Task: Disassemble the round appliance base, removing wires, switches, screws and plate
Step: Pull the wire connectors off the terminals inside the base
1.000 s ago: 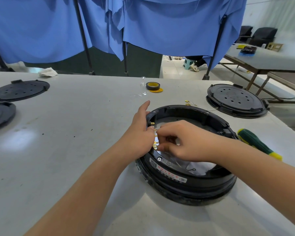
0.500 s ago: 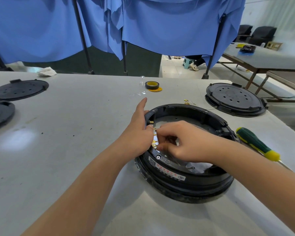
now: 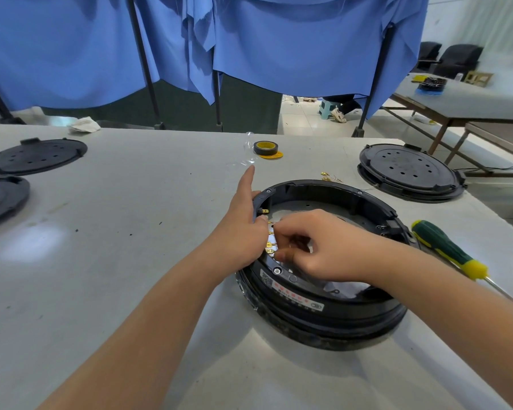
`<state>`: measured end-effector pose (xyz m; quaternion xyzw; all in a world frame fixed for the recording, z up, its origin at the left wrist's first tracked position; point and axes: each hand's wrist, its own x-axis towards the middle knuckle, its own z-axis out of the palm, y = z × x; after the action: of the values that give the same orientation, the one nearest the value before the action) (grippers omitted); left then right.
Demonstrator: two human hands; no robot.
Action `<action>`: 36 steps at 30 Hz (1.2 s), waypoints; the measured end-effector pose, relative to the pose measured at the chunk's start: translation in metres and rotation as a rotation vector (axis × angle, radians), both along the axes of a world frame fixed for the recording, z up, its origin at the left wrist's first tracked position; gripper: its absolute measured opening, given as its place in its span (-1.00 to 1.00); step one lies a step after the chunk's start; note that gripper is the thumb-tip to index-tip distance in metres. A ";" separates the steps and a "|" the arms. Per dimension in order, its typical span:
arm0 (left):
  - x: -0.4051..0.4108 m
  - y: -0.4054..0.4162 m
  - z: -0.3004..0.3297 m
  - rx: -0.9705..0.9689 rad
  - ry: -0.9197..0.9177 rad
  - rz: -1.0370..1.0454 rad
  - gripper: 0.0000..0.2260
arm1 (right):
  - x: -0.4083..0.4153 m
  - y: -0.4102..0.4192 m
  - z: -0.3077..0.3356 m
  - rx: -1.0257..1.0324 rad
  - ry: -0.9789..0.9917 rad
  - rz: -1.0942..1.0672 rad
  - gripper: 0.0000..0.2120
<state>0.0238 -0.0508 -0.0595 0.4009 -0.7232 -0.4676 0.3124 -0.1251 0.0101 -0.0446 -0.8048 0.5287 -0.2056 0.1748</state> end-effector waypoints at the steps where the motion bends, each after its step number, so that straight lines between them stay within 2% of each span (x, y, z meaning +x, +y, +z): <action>1: 0.000 0.000 0.000 0.001 0.001 0.000 -0.31 | 0.001 0.001 -0.001 -0.004 0.002 0.003 -0.81; 5: 0.001 0.001 0.002 0.016 -0.015 -0.005 -0.34 | 0.001 0.000 0.001 0.002 0.011 -0.006 -0.79; 9: 0.004 0.002 0.003 0.028 -0.036 0.007 -0.36 | -0.025 -0.004 0.006 0.009 0.013 -0.170 -0.75; 14: 0.001 0.004 0.003 0.014 -0.049 0.019 -0.34 | -0.017 -0.003 0.004 0.000 -0.019 -0.115 -0.80; 21: 0.000 0.003 -0.001 0.021 -0.042 0.037 -0.38 | -0.013 -0.001 0.012 -0.105 0.054 -0.143 -0.85; 30: 0.001 0.004 -0.003 0.024 -0.007 0.046 -0.40 | -0.019 0.009 0.068 -0.139 -0.165 -0.228 -0.95; 36: 0.002 0.003 -0.006 0.008 -0.032 0.051 -0.42 | -0.038 -0.007 0.104 -0.239 -0.123 -0.303 -0.95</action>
<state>0.0263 -0.0477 -0.0659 0.4280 -0.7158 -0.4557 0.3111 -0.1629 0.0032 0.0592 -0.7168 0.6040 -0.3397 0.0769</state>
